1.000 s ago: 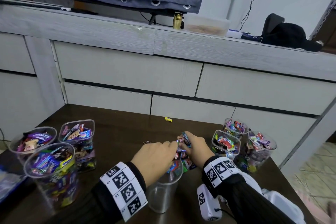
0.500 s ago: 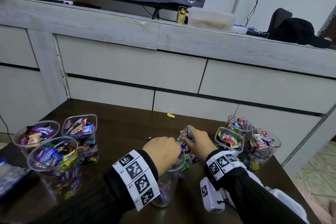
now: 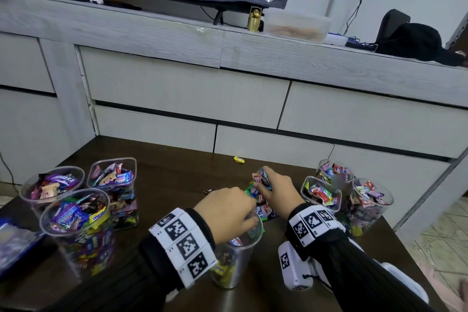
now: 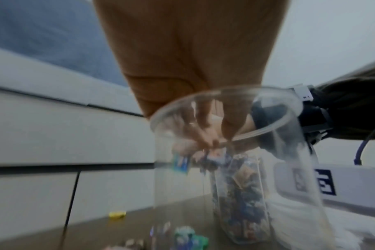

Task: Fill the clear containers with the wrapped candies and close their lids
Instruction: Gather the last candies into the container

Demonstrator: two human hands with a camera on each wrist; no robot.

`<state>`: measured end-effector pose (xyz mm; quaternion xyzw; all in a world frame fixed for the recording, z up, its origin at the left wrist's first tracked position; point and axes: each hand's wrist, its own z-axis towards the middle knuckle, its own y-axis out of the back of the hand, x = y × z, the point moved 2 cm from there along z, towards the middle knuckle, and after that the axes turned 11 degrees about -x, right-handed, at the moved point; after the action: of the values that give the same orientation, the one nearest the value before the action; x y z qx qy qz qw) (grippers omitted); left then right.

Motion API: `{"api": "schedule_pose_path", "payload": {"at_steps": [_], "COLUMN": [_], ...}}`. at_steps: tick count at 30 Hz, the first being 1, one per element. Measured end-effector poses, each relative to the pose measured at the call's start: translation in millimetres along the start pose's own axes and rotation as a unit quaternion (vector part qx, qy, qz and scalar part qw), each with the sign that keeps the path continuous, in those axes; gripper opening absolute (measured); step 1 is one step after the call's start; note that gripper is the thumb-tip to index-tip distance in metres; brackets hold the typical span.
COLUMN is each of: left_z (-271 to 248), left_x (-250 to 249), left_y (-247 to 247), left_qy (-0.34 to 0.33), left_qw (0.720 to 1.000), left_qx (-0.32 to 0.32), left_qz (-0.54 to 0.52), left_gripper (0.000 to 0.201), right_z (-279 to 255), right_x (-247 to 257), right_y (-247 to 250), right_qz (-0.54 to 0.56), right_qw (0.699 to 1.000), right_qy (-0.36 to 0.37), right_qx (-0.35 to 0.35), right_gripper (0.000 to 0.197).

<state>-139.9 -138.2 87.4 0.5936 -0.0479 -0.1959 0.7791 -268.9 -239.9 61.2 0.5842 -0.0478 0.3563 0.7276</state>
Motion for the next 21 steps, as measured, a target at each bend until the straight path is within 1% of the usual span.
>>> {"api": "schedule_pose_path", "payload": {"at_steps": [1, 3, 5, 6, 9, 10, 12, 15, 18, 21], "left_z": [-4.9, -15.6, -26.6, -31.8, -41.9, -43.3, -44.4, -43.4, -39.5, -34.9], "left_x": [2.7, 11.0, 21.8, 27.1, 41.2, 44.3, 47.7, 48.4, 49.1, 52.3], "left_y": [0.5, -2.1, -7.8, -11.4, -22.6, -26.5, -33.6, -40.4, -43.6, -44.5], "left_qy": [0.01, 0.034, 0.068, 0.091, 0.151, 0.157, 0.15, 0.152, 0.145, 0.151], "left_qw": [0.998, 0.987, 0.971, 0.961, 0.917, 0.906, 0.896, 0.878, 0.857, 0.85], "left_qx": [-0.039, -0.103, -0.121, -0.112, -0.046, -0.027, -0.007, -0.006, -0.023, -0.037], "left_qz": [-0.046, -0.117, -0.194, -0.237, -0.365, -0.392, -0.417, -0.454, -0.494, -0.503], "left_gripper": [0.027, 0.033, 0.047, 0.057, 0.089, 0.098, 0.108, 0.112, 0.106, 0.105], "right_z": [0.3, 1.1, 2.4, 2.9, 1.6, -0.1, -5.4, -16.5, -28.5, -38.2], "right_x": [0.5, 1.7, 4.0, 5.8, 17.0, 22.1, 33.0, 49.3, 60.5, 63.6], "right_y": [3.5, 10.9, 18.4, 22.1, 31.4, 33.3, 34.5, 29.8, 19.5, 7.3], "right_qz": [0.008, 0.027, 0.042, 0.049, 0.09, 0.11, 0.15, 0.205, 0.236, 0.229], "right_qw": [1.0, 0.999, 0.998, 0.997, 0.99, 0.987, 0.98, 0.971, 0.961, 0.958], "right_qy": [0.003, 0.003, 0.004, 0.007, 0.029, 0.037, 0.054, 0.078, 0.103, 0.141], "right_qx": [-0.011, -0.029, -0.049, -0.063, -0.101, -0.108, -0.115, -0.098, -0.095, -0.1], "right_gripper": [0.024, 0.023, 0.027, 0.03, 0.029, 0.026, 0.022, 0.016, 0.011, 0.012]}}
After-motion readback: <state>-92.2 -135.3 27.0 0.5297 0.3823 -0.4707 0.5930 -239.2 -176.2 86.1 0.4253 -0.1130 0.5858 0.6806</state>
